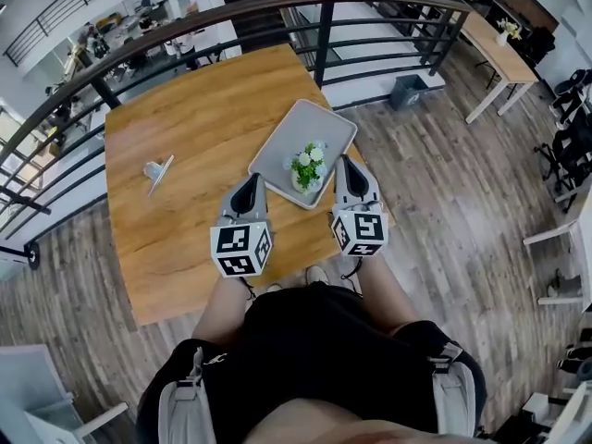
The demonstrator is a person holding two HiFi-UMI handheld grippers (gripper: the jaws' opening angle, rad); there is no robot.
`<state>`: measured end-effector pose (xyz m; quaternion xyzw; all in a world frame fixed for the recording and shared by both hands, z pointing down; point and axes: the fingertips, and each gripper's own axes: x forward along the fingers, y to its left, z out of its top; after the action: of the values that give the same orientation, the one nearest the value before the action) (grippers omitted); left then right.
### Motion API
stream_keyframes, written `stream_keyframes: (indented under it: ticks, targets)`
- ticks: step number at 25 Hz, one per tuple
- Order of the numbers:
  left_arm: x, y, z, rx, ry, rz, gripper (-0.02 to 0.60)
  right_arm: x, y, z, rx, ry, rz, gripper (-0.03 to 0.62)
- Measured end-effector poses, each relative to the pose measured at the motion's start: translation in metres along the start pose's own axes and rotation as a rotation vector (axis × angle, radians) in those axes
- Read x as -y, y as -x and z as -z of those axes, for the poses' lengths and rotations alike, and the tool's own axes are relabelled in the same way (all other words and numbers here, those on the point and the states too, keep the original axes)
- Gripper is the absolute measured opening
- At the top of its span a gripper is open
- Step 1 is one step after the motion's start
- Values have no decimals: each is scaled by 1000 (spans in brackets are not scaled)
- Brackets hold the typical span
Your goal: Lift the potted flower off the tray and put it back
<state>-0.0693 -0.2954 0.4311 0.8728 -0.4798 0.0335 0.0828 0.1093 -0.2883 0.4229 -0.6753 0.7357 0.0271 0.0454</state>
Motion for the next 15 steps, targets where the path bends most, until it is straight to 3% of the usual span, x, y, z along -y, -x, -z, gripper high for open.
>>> stream_keyframes:
  ticks: [7, 8, 9, 10, 12, 15]
  targets:
    - [-20, -7, 2, -8, 7, -67, 12, 7, -26, 21, -29, -49, 7, -3]
    - [-22, -8, 2, -7, 7, -76, 12, 10, -29, 21, -13, -66, 14, 104]
    - [-23, -9, 2, -6, 8, -83, 12, 13, -32, 22, 3, -85, 23, 262]
    - [-24, -10, 3, -5, 11, -89, 12, 16, -34, 23, 14, -99, 31, 321]
    - [-25, -10, 4, -6, 18, -98, 12, 19, -37, 25, 23, -100, 32, 399]
    - [-28, -10, 6, -9, 22, -109, 12, 13, -40, 33, 19, -66, 2, 440]
